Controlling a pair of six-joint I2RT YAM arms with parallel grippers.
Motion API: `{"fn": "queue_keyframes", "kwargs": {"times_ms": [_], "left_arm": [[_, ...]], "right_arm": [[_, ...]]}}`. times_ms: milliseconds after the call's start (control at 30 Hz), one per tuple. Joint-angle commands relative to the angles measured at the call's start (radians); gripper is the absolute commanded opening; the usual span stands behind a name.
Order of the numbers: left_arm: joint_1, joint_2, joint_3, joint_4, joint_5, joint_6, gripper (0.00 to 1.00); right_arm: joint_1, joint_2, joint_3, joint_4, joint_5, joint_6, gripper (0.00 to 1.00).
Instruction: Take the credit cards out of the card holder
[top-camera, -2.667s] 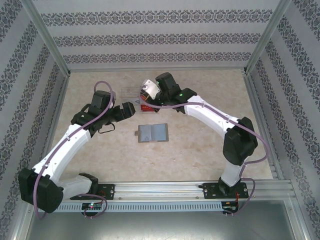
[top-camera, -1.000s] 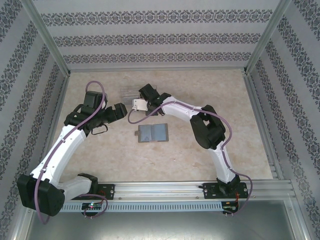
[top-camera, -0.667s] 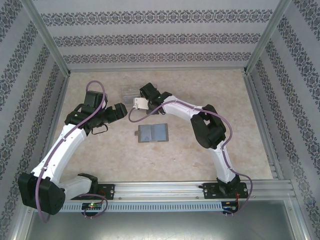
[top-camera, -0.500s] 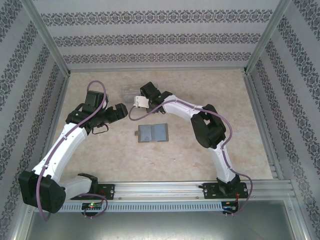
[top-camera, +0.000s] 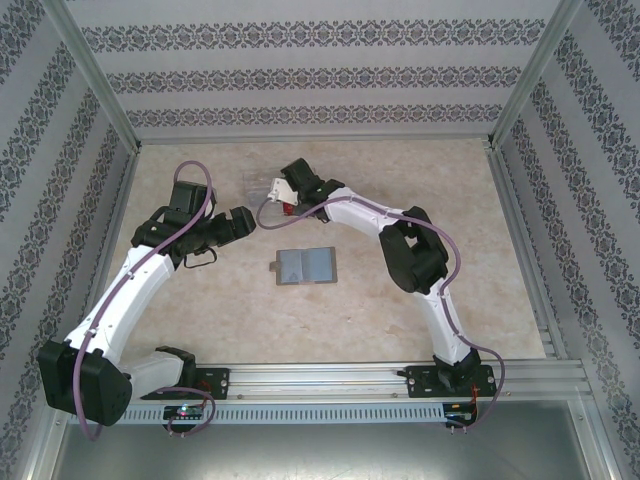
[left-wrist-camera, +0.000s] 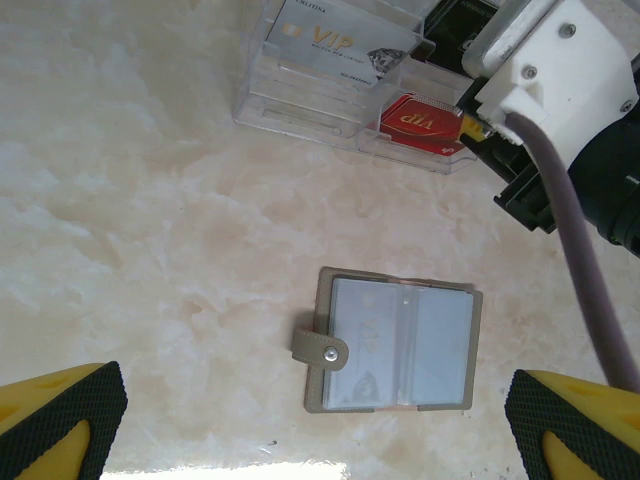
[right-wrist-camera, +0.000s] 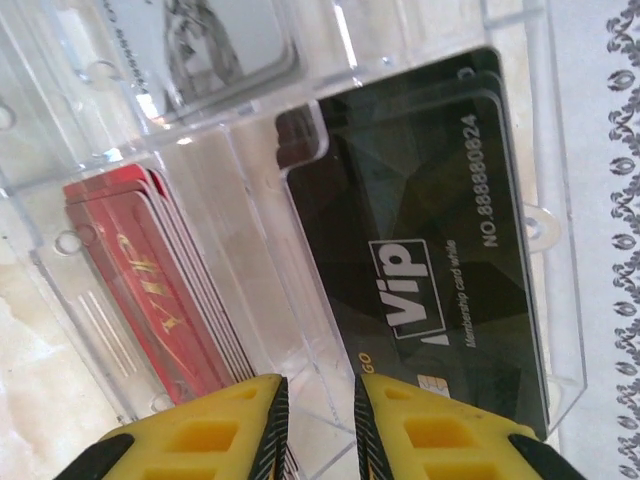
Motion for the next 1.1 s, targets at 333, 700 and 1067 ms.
{"fn": "queue_keyframes", "kwargs": {"times_ms": [333, 700, 1067], "left_arm": [[0.014, 0.018, -0.021, 0.040, 0.045, -0.001, 1.00], [-0.016, 0.048, -0.089, 0.137, 0.125, -0.067, 0.92], [-0.181, 0.131, -0.204, 0.289, 0.101, -0.169, 0.66]], "right_arm": [[-0.030, -0.256, -0.139, -0.036, -0.032, 0.411, 0.22], [-0.044, -0.490, -0.383, -0.087, -0.336, 0.923, 0.18], [-0.020, -0.606, -0.761, -0.005, -0.451, 1.291, 0.07]]}}
